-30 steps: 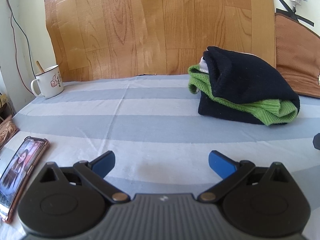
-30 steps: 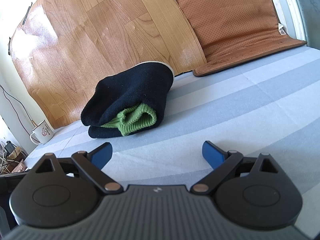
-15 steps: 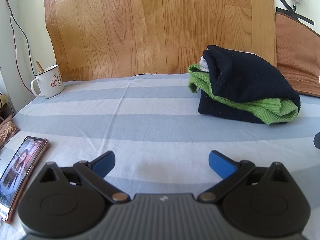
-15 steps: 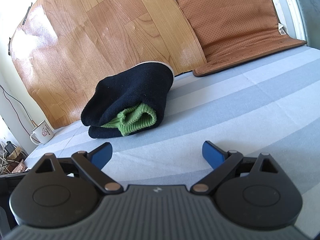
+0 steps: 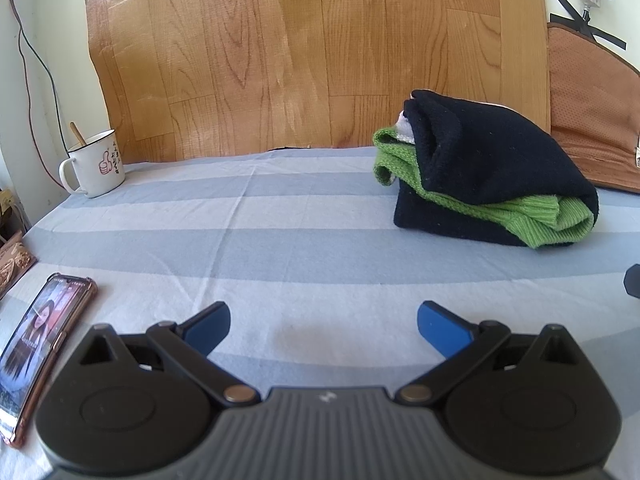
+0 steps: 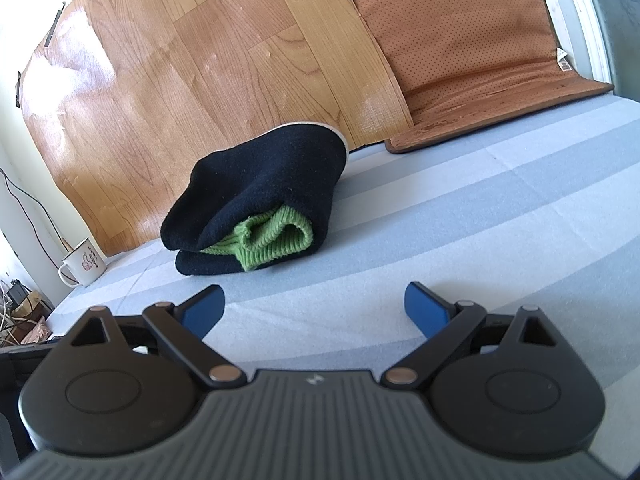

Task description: Fold small clothes

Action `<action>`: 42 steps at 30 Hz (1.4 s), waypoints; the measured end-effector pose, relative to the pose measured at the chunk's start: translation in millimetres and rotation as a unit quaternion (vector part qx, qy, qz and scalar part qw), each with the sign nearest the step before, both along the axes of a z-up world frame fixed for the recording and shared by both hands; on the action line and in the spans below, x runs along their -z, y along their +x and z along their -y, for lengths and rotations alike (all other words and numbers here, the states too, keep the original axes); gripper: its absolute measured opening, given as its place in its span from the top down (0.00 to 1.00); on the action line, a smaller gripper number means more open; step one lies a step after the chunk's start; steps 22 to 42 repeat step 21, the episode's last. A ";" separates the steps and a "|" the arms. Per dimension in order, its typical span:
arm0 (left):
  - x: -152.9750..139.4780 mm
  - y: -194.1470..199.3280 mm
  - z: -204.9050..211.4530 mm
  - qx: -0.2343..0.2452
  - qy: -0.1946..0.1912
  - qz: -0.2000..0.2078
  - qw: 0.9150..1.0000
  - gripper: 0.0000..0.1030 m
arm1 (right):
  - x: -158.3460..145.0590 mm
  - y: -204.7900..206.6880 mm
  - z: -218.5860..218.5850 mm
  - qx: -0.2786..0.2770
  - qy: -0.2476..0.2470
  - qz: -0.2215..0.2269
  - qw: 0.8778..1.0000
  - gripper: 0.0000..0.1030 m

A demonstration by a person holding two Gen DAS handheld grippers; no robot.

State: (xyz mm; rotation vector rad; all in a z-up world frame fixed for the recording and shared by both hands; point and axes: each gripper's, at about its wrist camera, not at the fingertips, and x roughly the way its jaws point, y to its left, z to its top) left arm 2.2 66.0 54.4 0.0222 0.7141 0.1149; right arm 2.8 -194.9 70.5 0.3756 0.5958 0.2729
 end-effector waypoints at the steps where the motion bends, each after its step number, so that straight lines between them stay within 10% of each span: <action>1: 0.0 0.0 0.2 0.000 -0.001 0.000 1.000 0.00 | 0.0 0.0 0.1 0.000 0.000 0.000 1.000 0.05; 42: -1.4 -1.1 2.1 0.006 -0.002 0.008 1.000 0.00 | -0.1 0.0 -0.6 0.000 0.000 0.000 1.000 0.04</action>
